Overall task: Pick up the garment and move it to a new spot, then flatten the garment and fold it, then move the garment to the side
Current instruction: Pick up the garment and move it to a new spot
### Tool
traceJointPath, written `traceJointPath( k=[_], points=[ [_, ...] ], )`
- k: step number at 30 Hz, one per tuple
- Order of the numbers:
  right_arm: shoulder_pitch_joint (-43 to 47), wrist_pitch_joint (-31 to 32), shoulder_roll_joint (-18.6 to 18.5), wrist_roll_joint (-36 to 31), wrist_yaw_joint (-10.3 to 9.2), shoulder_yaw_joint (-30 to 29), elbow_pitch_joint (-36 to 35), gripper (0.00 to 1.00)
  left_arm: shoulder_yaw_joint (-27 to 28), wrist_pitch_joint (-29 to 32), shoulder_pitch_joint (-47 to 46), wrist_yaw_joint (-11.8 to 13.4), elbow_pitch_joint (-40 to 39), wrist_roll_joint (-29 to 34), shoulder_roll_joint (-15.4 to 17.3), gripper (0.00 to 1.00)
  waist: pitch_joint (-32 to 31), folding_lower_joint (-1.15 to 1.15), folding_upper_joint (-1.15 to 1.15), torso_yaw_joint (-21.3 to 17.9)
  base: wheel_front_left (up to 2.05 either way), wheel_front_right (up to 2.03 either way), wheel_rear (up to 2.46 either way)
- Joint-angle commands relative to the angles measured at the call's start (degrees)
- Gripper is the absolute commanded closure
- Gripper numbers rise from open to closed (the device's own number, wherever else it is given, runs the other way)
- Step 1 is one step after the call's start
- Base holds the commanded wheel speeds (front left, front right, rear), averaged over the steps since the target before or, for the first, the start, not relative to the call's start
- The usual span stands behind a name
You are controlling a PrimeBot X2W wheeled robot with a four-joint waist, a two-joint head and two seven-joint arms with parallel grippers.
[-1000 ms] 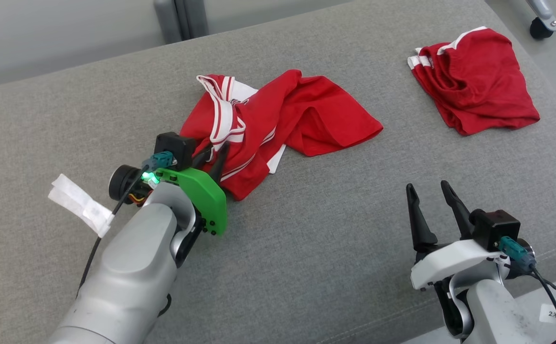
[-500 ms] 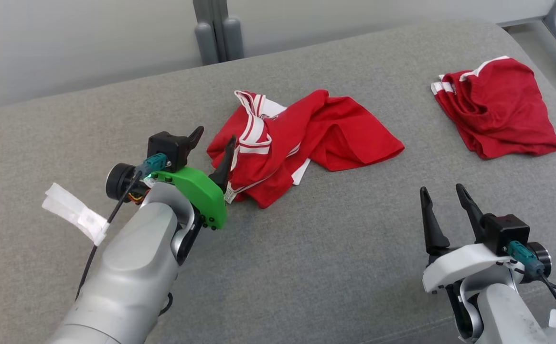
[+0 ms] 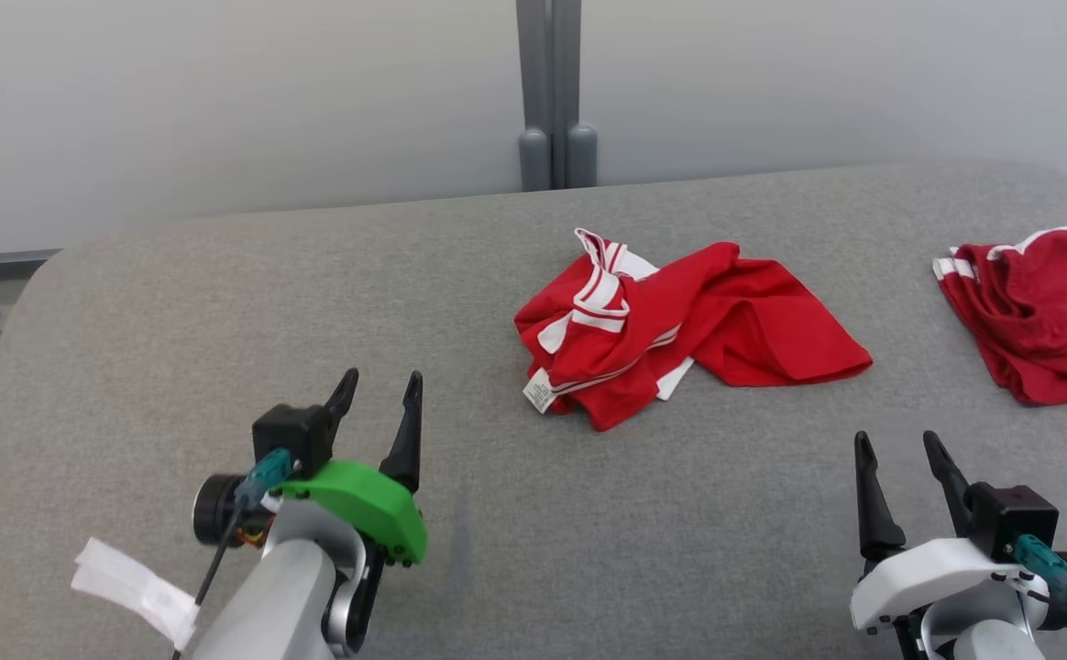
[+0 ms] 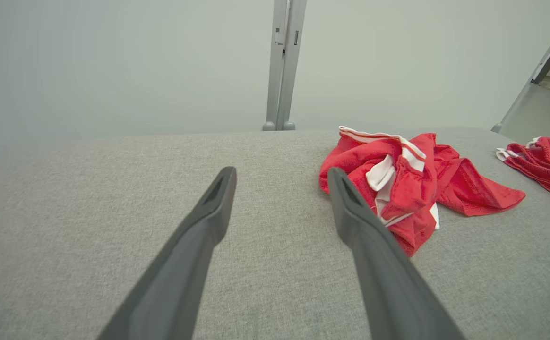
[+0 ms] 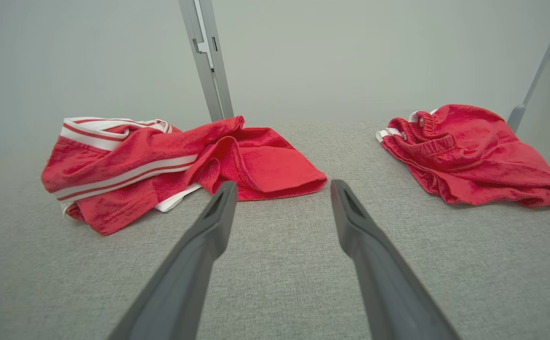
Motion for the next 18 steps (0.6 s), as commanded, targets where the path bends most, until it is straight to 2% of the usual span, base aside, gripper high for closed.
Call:
traceJointPath(
  k=[1, 10, 18],
  points=[
    [1.2, 0.0, -0.1, 0.5, -0.08, 0.2, -0.4, 0.00, 1.1, 0.0, 3.1, 0.9, -1.7, 0.8, 0.6, 0.00, -2.8, 0.00, 0.00, 3.5, 0.00, 0.00, 0.00],
    [3.4, -0.2, -0.1, 2.2, -0.08, 2.6, -2.2, 0.00, 7.2, 0.0, 16.8, 3.6, -12.2, 2.7, -0.1, 0.00, -3.3, 0.00, 0.00, 4.7, 0.00, 0.00, 0.00],
    [3.3, -0.4, -0.1, 1.8, -0.08, 3.3, -2.9, 0.00, 9.9, 0.0, 21.4, 3.2, -16.2, 4.8, -0.7, 0.00, -3.7, 0.00, 0.00, 4.7, 0.00, 0.00, 0.00]
  ],
)
